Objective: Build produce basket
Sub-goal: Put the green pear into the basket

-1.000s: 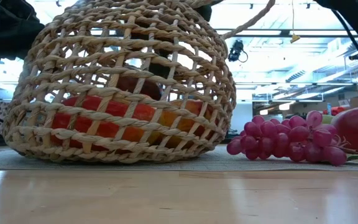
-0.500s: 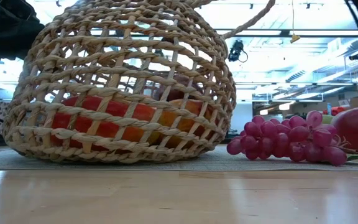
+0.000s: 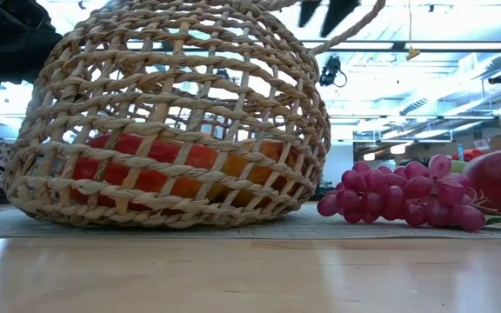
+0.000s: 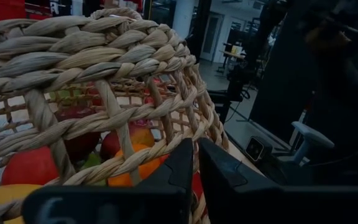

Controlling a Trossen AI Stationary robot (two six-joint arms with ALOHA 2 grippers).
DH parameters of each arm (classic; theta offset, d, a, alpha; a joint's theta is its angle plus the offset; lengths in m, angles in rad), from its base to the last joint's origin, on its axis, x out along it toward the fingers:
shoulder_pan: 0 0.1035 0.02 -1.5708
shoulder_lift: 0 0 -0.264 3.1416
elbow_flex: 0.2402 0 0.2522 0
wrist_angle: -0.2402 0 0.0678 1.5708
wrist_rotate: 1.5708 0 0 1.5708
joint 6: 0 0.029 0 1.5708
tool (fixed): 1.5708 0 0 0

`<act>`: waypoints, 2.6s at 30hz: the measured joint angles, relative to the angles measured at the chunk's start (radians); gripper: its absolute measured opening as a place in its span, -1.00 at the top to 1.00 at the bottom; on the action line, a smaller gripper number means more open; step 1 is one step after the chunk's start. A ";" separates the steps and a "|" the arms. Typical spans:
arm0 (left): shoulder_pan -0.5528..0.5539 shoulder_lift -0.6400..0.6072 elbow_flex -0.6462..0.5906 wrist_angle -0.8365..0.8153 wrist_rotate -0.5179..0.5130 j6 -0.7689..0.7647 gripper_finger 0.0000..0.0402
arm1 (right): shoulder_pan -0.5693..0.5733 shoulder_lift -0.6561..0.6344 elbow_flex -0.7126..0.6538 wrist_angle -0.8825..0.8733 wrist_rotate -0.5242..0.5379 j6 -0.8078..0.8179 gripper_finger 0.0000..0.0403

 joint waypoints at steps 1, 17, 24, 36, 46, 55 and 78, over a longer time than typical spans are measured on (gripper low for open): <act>0.000 0.000 0.000 0.000 0.000 0.000 0.82 | 0.006 -0.010 0.000 -0.034 0.018 0.024 -0.94; 0.000 0.000 0.000 0.000 0.000 0.000 0.82 | -0.091 -0.327 -0.481 -0.013 0.032 0.287 -0.94; 0.000 0.000 0.000 0.000 0.000 0.000 0.86 | -0.213 -0.404 -0.715 0.064 -0.158 0.274 -0.95; 0.000 0.000 0.000 0.000 0.000 0.000 0.83 | -0.261 -0.414 -1.016 0.254 -0.377 0.277 -0.98; 0.000 0.000 0.000 0.000 0.000 0.000 0.84 | -0.267 -0.414 -1.145 0.349 -0.402 0.324 -0.97; 0.000 0.000 0.000 0.000 0.000 0.000 0.85 | -0.267 -0.413 -1.239 0.438 -0.428 0.333 -0.90; 0.000 0.000 0.000 0.000 0.000 0.000 0.84 | -0.281 -0.414 -1.037 0.427 -0.364 0.225 -0.47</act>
